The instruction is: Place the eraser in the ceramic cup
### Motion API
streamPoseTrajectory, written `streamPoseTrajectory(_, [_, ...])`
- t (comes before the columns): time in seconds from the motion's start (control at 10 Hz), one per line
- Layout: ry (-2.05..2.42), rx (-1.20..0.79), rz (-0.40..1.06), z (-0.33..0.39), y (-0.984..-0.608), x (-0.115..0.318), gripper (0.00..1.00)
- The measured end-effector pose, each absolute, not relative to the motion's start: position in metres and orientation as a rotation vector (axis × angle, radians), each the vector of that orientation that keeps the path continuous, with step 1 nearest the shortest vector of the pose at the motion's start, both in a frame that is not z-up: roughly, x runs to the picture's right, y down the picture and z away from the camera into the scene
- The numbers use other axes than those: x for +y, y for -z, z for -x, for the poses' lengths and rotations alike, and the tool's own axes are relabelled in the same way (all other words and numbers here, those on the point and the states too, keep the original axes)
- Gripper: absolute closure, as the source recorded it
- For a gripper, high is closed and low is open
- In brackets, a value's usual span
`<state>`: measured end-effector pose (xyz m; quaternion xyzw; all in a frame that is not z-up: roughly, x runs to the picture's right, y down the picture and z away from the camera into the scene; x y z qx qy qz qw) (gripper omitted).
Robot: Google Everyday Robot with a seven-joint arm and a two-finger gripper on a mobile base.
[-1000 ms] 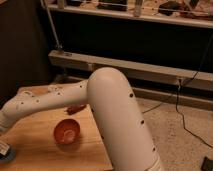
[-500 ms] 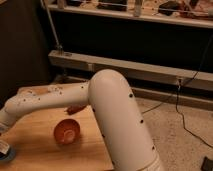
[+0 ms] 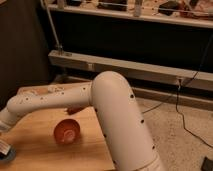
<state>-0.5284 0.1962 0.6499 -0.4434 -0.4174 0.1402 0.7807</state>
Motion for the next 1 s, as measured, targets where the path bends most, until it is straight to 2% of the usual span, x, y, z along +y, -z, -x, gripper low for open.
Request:
streamPoseTrajectory(0.1, [-0.305, -0.899, 0.963, 0.5279, -0.6508, 0.1969, 0.94])
streamPoseTrajectory(0.8, [-0.321, -0.893, 0.992, 0.525, -0.6522, 0.1952, 0.22])
streamPoseTrajectory(1.0, [-0.322, -0.897, 0.998, 0.5238, -0.6512, 0.1939, 0.2])
